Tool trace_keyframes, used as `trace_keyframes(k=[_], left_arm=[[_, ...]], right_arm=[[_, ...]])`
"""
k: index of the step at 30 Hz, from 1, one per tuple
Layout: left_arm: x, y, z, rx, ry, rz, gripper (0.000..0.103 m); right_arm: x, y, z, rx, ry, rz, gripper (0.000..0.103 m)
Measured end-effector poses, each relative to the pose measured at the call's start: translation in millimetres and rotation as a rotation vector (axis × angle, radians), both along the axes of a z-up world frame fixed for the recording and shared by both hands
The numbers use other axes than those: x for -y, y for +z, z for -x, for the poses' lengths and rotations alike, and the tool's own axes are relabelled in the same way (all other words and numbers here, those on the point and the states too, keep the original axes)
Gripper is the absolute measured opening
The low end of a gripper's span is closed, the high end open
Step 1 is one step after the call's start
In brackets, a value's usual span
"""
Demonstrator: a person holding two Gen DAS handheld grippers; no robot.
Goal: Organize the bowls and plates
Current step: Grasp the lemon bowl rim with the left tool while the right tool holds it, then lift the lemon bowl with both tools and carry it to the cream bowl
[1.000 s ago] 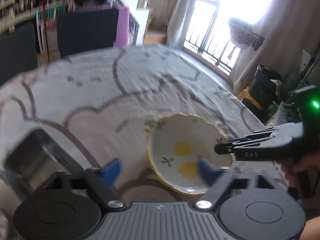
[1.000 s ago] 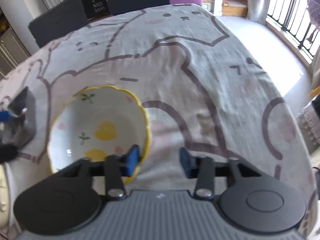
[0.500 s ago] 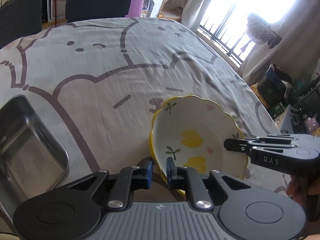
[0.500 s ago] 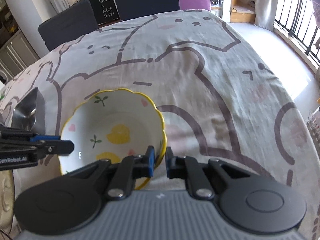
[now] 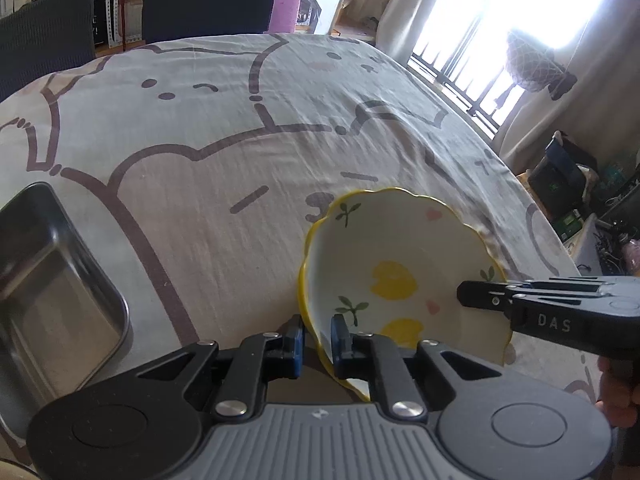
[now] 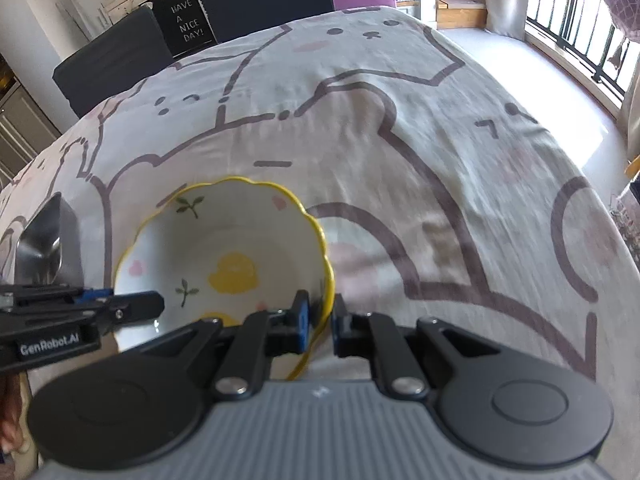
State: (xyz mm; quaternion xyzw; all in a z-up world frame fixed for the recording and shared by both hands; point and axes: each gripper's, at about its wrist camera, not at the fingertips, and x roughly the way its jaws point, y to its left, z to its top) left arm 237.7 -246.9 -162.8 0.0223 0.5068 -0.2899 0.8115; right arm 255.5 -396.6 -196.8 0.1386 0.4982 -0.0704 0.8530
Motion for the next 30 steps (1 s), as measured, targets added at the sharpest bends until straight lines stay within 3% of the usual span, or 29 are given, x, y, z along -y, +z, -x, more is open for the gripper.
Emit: trace_keyframes(k=[4, 7, 16, 24, 30], left_arm=[[-7, 3, 3, -0.006, 0.03, 0.011, 0.013], [-12, 15, 9, 0.036, 0.035, 0.0, 0.013], [-48, 80, 35, 0.153, 0.094, 0.006, 0.012], [-102, 123, 65, 0.23, 0.177, -0.017, 0.013], [-150, 131, 85, 0.244, 0.259, -0.037, 0.013]], right_arm=[[-3, 6, 3, 0.007, 0.005, -0.007, 0.012], [-8, 14, 7, 0.017, 0.001, -0.013, 0.012], [-32, 60, 24, 0.119, 0.005, -0.076, 0.012], [-75, 99, 38, 0.214, 0.075, -0.124, 0.012], [-120, 108, 39, 0.228, 0.161, -0.158, 0.012]])
